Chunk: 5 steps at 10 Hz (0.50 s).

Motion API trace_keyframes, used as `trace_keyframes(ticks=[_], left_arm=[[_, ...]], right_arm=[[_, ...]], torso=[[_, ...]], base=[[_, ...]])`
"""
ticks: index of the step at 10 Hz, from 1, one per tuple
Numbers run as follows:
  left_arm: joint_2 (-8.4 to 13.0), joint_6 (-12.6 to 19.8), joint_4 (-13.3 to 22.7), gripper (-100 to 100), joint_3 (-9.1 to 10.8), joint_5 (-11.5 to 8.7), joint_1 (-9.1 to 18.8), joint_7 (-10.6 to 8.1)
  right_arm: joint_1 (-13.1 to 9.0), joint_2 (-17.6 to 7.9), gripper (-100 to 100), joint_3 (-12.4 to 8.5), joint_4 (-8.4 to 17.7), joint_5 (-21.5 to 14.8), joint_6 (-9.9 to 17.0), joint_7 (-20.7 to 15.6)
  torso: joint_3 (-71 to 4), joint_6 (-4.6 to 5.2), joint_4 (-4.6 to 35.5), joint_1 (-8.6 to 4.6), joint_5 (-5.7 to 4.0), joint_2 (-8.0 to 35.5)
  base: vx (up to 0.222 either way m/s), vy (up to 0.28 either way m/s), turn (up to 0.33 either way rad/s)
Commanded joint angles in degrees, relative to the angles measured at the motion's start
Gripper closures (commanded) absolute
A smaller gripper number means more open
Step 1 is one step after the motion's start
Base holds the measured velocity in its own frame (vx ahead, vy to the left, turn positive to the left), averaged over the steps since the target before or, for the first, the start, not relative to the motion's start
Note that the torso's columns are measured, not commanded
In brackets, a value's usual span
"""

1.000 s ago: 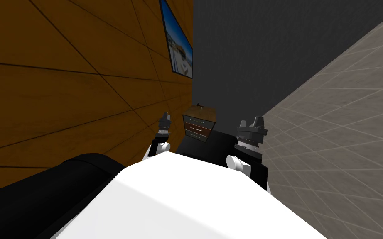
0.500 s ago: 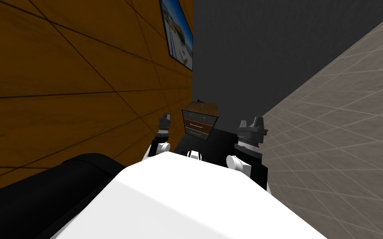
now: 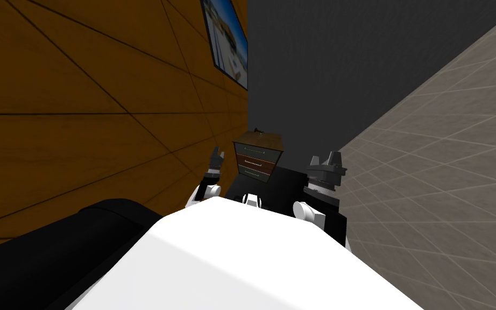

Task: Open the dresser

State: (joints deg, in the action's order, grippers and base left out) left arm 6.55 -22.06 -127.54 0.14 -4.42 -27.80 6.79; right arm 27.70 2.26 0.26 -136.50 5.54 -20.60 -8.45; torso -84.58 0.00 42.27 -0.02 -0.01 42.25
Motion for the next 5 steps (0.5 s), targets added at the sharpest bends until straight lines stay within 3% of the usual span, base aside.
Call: trace_keyframes(ticks=[1,5], left_arm=[[0.8,-0.9,3.3,-100,-0.36,0.6,1.0,0.35],[1.1,-2.3,8.9,-100,-0.84,1.5,2.8,0.83]], right_arm=[[0.0,0.0,0,0.0,0.0,0.0,0.0,0.0],[0.0,0.0,0,0.0,0.0,0.0,0.0,0.0]], torso=[[0.0,0.0,0.0,-0.04,-0.01,0.0],[0.0,-0.01,0.0,0.03,0.01,0.0]], base=[[0.083,-0.021,-0.031],[0.088,-0.017,-0.038]])
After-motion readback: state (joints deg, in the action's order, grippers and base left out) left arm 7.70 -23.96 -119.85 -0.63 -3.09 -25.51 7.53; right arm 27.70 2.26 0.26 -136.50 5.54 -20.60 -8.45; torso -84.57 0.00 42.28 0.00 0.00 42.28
